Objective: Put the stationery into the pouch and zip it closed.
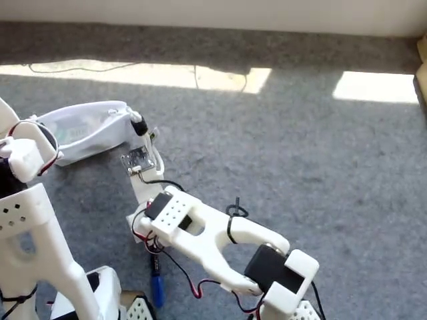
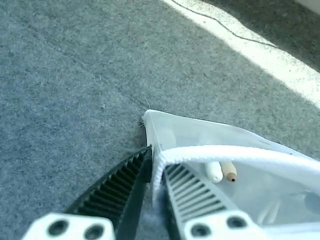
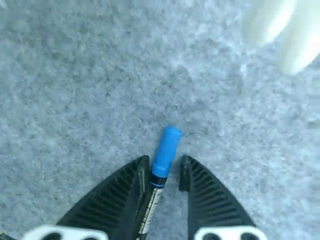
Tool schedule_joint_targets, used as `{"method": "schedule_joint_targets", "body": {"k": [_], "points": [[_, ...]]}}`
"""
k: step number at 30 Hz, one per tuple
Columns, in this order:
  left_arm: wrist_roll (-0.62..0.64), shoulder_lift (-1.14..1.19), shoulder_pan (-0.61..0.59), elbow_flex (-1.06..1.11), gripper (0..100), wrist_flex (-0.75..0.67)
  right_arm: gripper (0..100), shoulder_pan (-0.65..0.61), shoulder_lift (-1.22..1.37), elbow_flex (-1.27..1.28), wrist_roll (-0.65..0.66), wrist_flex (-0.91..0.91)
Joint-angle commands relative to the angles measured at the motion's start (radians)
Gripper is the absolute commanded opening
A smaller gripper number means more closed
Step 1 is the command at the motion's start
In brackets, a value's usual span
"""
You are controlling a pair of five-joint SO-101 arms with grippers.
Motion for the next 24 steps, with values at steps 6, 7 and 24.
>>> {"method": "schedule_joint_targets", "body": {"k": [6, 7, 24], "points": [[0.006, -0.031, -0.007, -0.010, 1, -0.025, 0.6, -0.001, -0.008, -0.042, 0.074, -0.016], [0.006, -0.031, -0.007, -0.010, 1, -0.025, 0.6, 0.001, -0.008, -0.041, 0.074, -0.015], [0.005, -0.031, -0.004, -0.008, 1, -0.023, 0.7, 0.171, -0.002, -0.042, 0.496, 0.246]]}}
